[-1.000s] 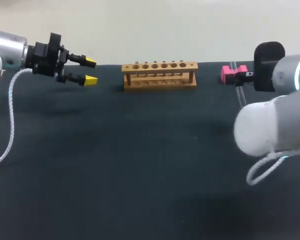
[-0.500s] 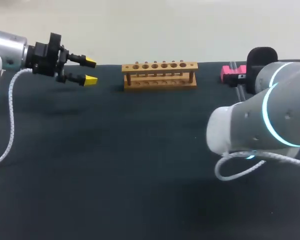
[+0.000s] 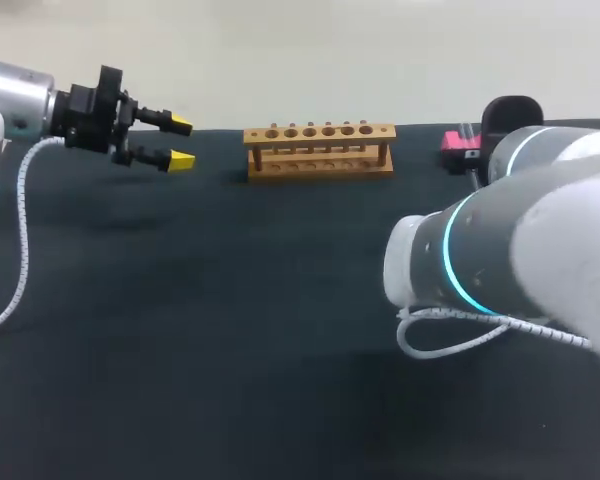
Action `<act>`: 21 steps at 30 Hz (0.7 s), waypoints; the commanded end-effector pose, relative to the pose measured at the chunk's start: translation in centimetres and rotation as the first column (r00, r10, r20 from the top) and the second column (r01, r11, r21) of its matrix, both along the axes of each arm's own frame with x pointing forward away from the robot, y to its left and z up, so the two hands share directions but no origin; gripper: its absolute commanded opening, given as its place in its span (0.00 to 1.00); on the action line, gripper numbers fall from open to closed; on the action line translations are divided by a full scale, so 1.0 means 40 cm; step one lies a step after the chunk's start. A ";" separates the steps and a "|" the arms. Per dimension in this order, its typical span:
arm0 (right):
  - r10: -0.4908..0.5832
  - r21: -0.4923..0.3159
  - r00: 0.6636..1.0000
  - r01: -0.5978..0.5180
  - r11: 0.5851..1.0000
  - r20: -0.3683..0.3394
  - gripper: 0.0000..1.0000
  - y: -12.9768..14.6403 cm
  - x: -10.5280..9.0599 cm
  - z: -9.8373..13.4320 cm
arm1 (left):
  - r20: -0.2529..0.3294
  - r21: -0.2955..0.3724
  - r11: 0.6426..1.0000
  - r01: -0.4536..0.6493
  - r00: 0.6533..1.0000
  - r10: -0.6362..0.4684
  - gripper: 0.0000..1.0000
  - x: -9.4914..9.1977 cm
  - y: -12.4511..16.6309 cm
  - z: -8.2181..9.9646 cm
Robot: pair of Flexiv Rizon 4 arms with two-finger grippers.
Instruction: Grasp the test tube, adjust it, and insert it.
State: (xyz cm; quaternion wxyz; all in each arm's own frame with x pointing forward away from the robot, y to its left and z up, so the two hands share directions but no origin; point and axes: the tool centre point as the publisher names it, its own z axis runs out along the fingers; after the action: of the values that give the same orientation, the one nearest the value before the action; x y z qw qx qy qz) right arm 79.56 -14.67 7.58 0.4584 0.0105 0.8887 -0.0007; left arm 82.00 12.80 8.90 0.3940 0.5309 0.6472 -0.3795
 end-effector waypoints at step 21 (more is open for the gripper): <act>0.034 0.102 0.998 -0.039 0.994 0.046 1.00 -0.001 0.051 -0.056 | 0.003 -0.002 1.000 0.002 1.000 -0.002 1.00 0.001 0.002 -0.003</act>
State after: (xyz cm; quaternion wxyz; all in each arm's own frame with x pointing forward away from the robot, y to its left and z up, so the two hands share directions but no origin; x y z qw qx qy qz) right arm 81.34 -13.96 5.69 0.4718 0.0498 0.8803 -0.0045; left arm 82.00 12.80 8.91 0.3940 0.5309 0.6472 -0.3795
